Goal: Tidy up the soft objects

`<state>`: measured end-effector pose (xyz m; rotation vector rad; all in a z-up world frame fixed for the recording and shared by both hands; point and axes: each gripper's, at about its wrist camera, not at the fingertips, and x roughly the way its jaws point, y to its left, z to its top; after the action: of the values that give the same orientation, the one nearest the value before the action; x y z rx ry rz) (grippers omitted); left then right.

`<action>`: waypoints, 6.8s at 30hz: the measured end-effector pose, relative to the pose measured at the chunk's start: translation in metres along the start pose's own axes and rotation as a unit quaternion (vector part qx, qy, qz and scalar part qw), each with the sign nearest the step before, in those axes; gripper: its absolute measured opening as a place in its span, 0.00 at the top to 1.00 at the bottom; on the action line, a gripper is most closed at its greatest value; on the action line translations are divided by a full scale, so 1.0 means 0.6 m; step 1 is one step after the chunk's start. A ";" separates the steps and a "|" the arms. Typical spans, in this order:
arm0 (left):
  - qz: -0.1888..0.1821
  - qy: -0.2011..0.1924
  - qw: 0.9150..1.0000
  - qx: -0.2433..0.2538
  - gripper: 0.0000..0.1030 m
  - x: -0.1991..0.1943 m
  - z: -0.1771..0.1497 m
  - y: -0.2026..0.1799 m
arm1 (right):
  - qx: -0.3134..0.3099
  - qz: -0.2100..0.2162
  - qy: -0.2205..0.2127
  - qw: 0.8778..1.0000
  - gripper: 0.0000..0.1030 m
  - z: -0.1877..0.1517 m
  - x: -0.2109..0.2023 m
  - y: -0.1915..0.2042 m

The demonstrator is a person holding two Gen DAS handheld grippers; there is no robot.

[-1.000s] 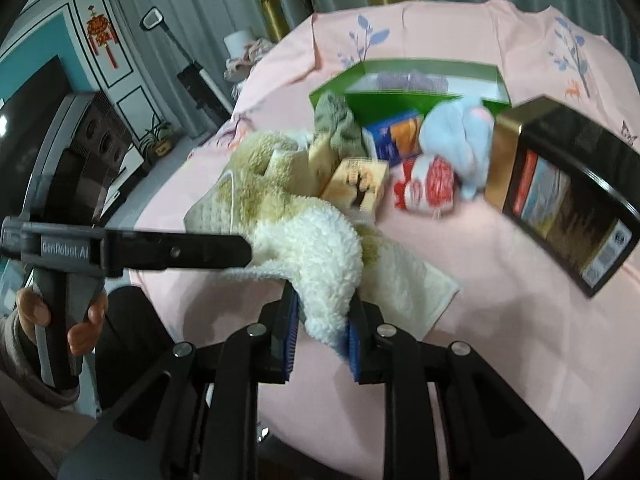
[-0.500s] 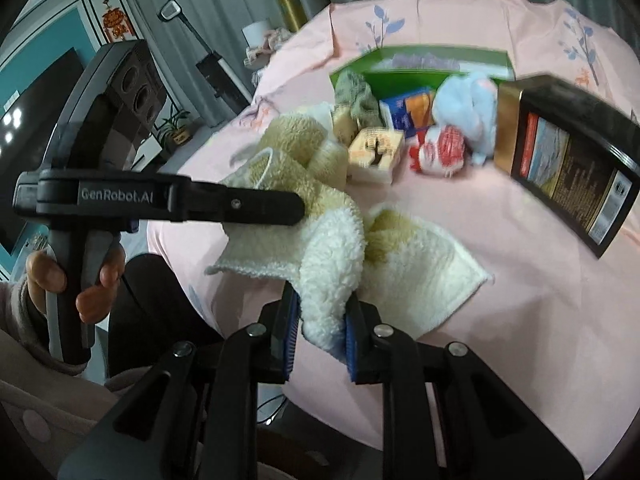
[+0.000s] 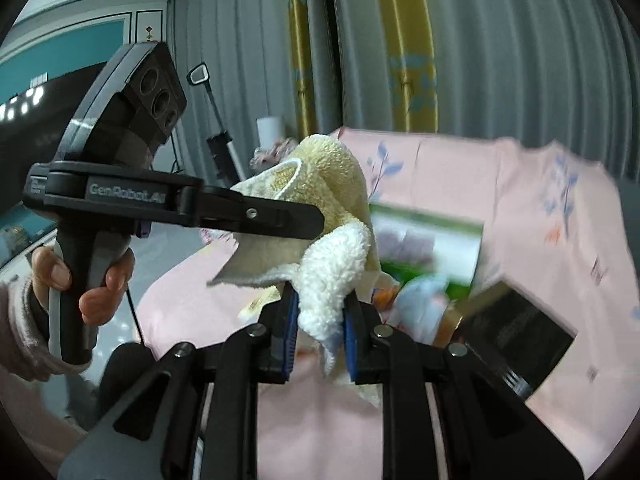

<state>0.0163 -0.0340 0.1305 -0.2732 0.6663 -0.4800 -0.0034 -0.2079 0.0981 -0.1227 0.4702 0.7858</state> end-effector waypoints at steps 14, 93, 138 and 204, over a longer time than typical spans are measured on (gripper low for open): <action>0.113 0.040 0.993 0.017 0.75 0.195 0.146 0.116 | 0.044 -0.076 0.015 0.996 0.79 0.105 0.216 -0.123; 0.143 0.172 0.973 -0.053 0.06 0.218 -0.167 0.165 | 0.125 -0.030 0.162 0.978 0.09 -0.192 0.184 -0.025; 0.094 0.150 0.984 -0.022 0.61 0.156 -0.157 0.113 | 0.088 -0.008 0.151 0.984 0.54 -0.144 0.200 0.017; 0.116 0.128 0.985 -0.023 0.60 0.372 0.142 0.227 | 0.147 -0.047 0.130 0.979 0.53 0.055 0.400 -0.232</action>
<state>0.2699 -0.0231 0.0250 -0.1751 0.9495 -0.2775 0.2531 -0.1403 0.0102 0.0283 0.8173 0.6010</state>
